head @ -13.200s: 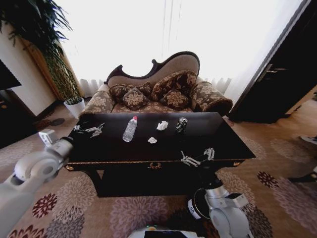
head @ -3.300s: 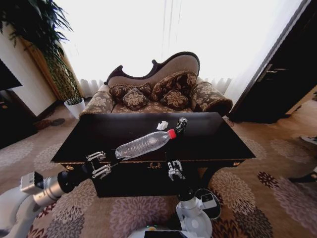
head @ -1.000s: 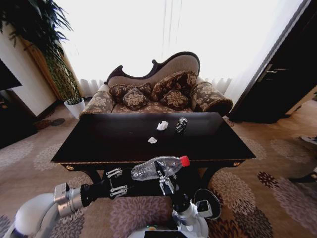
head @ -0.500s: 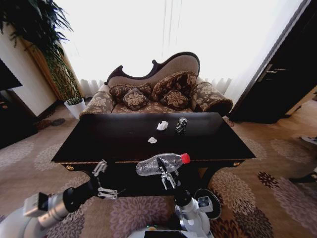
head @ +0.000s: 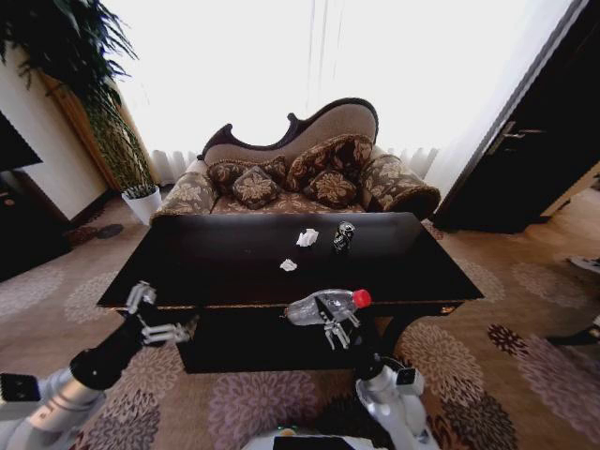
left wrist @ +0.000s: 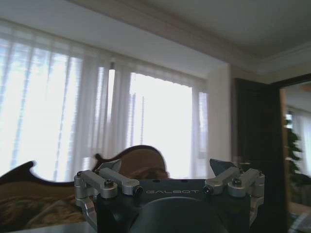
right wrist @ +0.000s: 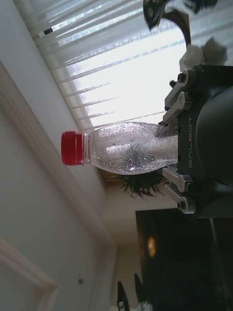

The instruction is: Move to the front of the table and place the trash on the table into the trash bin.

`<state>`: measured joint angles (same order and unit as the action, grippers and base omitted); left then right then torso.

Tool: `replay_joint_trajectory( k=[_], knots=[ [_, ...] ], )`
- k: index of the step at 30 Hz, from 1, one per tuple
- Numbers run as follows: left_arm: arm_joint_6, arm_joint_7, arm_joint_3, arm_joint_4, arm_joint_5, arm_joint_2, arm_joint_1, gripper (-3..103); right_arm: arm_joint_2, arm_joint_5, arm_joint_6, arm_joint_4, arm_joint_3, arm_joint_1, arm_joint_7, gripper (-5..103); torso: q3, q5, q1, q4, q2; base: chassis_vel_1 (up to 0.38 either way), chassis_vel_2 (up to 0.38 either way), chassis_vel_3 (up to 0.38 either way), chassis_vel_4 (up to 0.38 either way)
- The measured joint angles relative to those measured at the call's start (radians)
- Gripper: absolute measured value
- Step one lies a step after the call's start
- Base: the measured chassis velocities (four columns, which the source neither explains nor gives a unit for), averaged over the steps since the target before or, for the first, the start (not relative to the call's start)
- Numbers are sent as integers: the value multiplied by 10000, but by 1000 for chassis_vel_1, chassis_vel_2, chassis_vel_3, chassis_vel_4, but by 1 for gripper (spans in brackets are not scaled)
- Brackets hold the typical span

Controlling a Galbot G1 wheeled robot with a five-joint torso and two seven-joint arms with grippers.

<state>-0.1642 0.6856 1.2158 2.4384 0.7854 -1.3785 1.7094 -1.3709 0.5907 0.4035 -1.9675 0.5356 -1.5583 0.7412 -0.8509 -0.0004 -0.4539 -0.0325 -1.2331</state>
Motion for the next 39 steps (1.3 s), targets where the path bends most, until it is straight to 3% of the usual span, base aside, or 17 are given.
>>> replay_joint_trajectory(
  k=[2, 11, 20, 30, 33, 34, 35, 37, 38, 39],
  knots=[
    [-69, -770, 146, 189, 44, -128, 208, 100, 46, -308, -54, 353, 222, 292, -618, 25, 1, 3, 1, -1, -1, 0, 0, 0, 0],
    [-68, -738, 1089, 566, 721, -338, 453, 100, 62, -1581, -207, 1430, 477, 985, -2371, 22, 4, -1, 5, -2, -7, 0, 0, 0, 0],
    [-8, -462, 929, 609, 436, -522, 462, 100, 157, -1112, -214, 1564, 548, 961, -2236, 22, 2, 0, 3, -2, -3, 0, 0, 0, 0],
    [116, -294, 842, 625, 252, -641, 557, 100, 314, 182, -626, 1128, 1365, 609, -871, 22, -2, 3, -3, 2, 3, 0, 0, 0, 0],
    [176, -149, 851, 576, 205, -663, 545, 100, 380, 2105, -822, 738, 1856, 314, 571, 21, -3, 4, -5, 4, 4, 0, 0, 0, 0],
    [181, -120, 797, 561, 175, -693, 527, 100, 380, 2819, -889, 595, 2031, 180, 1379, 21, -3, 4, -5, 3, 5, 0, 0, 0, 0],
    [181, -120, 797, 561, 175, -693, 527, 100, 380, 2819, -889, 595, 2031, 180, 1379, 21, -3, 4, -5, 3, 5, 0, 0, 0, 0],
    [184, -79, 712, 544, 128, -739, 498, 100, 380, 3558, -948, 527, 2263, 23, 2682, 21, -3, 3, -6, 2, 4, 0, 0, 0, 0],
    [184, -79, 712, 544, 128, -739, 498, 100, 380, 3558, -948, 527, 2263, 23, 2682, 21, -3, 3, -6, 2, 4, 0, 0, 0, 0],
    [192, -33, 645, 525, 91, -772, 467, 100, 379, 3959, -1165, 620, 2624, -101, 4093, 21, -1, 0, -5, 2, 3, 0, 0, 0, 0]
  ],
)
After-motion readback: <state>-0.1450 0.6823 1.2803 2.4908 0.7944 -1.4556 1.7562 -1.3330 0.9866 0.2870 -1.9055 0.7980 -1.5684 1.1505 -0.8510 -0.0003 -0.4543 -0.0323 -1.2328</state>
